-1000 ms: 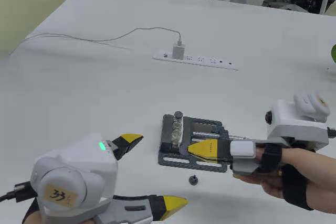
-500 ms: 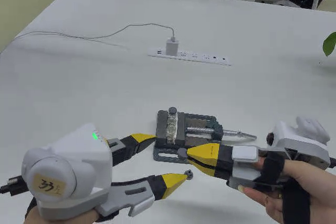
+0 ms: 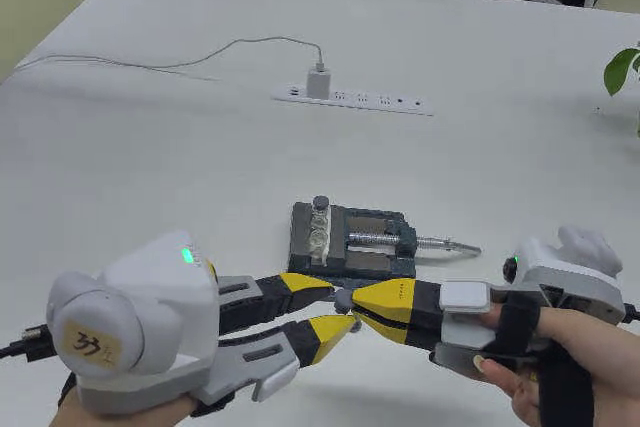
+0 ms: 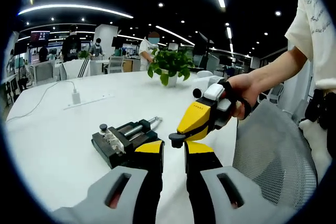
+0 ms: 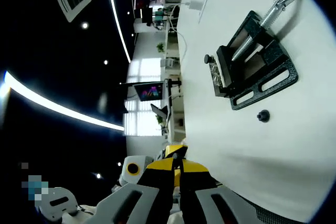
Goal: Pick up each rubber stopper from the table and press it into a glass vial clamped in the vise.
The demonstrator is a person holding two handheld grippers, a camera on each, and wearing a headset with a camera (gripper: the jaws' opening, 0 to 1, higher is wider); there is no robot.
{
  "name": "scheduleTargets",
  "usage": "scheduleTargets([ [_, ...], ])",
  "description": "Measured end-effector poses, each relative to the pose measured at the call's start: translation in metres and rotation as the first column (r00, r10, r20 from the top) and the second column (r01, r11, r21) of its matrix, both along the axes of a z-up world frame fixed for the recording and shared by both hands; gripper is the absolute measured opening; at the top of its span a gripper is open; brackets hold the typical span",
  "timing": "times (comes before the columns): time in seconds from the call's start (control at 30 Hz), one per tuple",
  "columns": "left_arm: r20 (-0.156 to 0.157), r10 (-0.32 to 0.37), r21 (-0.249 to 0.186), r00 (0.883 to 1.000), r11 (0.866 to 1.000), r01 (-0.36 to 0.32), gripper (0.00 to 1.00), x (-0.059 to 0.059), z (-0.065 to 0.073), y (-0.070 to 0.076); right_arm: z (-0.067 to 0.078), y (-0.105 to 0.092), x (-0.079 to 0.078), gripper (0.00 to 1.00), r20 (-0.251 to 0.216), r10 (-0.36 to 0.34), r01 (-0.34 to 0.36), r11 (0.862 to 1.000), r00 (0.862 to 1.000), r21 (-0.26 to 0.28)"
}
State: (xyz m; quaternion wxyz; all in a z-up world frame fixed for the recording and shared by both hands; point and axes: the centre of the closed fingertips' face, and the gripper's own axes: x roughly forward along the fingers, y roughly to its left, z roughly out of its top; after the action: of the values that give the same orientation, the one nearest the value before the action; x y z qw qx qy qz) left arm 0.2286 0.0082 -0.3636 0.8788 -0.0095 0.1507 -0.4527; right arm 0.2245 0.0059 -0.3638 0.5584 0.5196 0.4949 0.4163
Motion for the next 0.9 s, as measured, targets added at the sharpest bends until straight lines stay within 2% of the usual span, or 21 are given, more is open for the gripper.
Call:
scheduleTargets([
  [0.27, -0.001, -0.015, -0.011, 1.000, 1.000, 0.015, 0.06, -0.0034, 0.0023, -0.0029, 0.0016, -0.0011, -0.0010, 0.00, 0.003, -0.002, 0.002, 1.000, 1.000, 0.005],
  [0.33, -0.007, -0.020, -0.021, 1.000, 1.000, 0.019, 0.06, -0.0043, 0.0032, -0.0040, 0.0005, -0.0016, -0.0015, 0.00, 0.004, -0.002, 0.002, 1.000, 1.000, 0.000],
  [0.9, -0.017, -0.039, -0.015, 0.999, 0.999, 0.039, 0.06, -0.0071, 0.0024, -0.0062, 0.0000, -0.0022, -0.0068, 0.00, -0.004, 0.015, -0.015, 1.000, 1.000, 0.004],
])
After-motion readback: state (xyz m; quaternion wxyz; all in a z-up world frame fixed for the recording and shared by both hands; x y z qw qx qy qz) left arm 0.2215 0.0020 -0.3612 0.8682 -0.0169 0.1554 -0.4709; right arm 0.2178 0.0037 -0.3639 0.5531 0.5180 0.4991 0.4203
